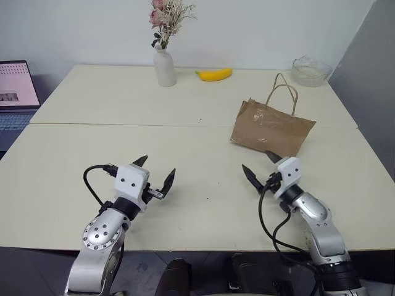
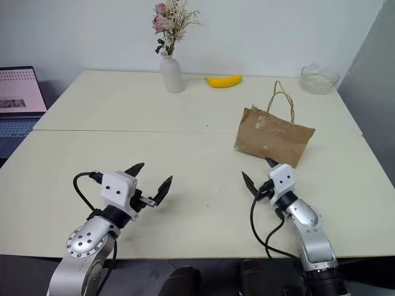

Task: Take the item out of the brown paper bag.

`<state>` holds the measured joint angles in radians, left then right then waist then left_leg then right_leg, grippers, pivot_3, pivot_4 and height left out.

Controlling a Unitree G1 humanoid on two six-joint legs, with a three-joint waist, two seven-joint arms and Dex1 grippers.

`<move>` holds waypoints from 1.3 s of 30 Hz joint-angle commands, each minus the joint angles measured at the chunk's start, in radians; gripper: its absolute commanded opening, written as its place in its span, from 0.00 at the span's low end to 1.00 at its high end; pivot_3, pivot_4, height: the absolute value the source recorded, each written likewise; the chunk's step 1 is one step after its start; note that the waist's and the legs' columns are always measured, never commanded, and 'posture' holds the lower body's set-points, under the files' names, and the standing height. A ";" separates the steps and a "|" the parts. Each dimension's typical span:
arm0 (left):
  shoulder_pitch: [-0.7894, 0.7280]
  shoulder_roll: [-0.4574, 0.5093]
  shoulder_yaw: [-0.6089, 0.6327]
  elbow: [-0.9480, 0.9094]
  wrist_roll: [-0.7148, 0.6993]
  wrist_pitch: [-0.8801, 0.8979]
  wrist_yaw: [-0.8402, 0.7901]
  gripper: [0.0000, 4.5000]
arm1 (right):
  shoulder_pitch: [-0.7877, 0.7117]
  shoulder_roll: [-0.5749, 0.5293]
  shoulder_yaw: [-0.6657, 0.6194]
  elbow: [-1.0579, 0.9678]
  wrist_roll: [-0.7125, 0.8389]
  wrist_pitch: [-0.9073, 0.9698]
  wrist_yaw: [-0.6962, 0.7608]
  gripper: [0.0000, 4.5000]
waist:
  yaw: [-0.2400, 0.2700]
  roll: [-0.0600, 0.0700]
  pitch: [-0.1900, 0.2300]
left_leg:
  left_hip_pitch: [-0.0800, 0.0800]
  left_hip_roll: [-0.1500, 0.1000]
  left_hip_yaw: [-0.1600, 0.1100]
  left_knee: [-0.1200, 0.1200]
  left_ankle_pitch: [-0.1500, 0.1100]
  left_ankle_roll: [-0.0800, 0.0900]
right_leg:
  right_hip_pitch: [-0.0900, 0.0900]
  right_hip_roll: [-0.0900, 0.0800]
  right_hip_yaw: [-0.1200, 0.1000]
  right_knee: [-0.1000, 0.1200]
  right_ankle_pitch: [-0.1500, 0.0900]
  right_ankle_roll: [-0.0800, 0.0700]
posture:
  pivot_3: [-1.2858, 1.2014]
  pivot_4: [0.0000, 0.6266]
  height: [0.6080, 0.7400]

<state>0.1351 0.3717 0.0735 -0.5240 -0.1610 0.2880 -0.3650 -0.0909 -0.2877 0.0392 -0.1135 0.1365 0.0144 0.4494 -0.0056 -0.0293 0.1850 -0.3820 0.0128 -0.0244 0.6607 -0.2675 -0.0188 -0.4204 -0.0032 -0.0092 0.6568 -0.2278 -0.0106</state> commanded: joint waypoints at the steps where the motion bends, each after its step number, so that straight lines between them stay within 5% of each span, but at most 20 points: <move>1: 0.002 0.013 -0.009 -0.059 -0.033 0.023 -0.028 0.99 | -0.006 -0.005 -0.019 -0.023 -0.001 -0.023 -0.007 1.00 | 0.000 0.000 0.000 | 0.000 0.000 0.000 0.000 0.000 0.000 | 0.000 0.000 0.000 0.000 0.000 0.000 | 0.52 0.24 1.00; 15: -0.037 0.041 0.017 -0.077 -0.058 0.049 -0.046 0.99 | 0.011 0.000 -0.028 -0.047 0.005 -0.015 -0.029 1.00 | 0.000 0.000 0.000 | 0.000 0.000 0.000 0.000 0.000 0.000 | 0.000 0.000 0.000 0.000 0.000 0.000 | 0.52 0.24 1.00; 23: -0.301 0.124 -0.005 -0.034 -0.219 0.106 -0.213 0.99 | 0.016 -0.019 -0.139 -0.243 0.024 0.056 -0.119 1.00 | 0.003 0.000 0.000 | -0.001 -0.001 0.001 0.000 0.000 0.000 | 0.000 0.001 0.000 0.000 0.000 0.001 | 0.52 0.24 1.00; 30: -0.434 0.147 -0.033 -0.038 -0.334 0.207 -0.290 0.99 | -0.163 -0.080 -0.235 -0.309 0.083 0.233 -0.152 1.00 | -0.005 0.000 0.000 | 0.000 -0.001 0.001 0.000 0.000 0.000 | 0.000 0.001 0.001 0.000 0.002 0.003 | 0.52 0.24 1.00; 39: -0.493 0.124 -0.037 -0.018 -0.369 0.233 -0.288 0.99 | -0.495 -0.211 -0.262 -0.049 0.203 0.403 -0.032 1.00 | -0.003 0.001 0.000 | -0.001 -0.001 0.002 0.000 0.000 0.000 | 0.000 0.004 0.001 -0.001 0.002 0.002 | 0.52 0.24 1.00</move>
<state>-0.3429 0.5020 0.0335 -0.5264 -0.5095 0.5234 -0.6568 -0.5507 -0.4779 -0.2099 -0.1832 0.3298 0.4147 0.3930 -0.0086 -0.0287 0.1855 -0.3830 0.0114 -0.0220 0.6610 -0.2673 -0.0188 -0.4203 0.0008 -0.0081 0.6561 -0.2263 -0.0082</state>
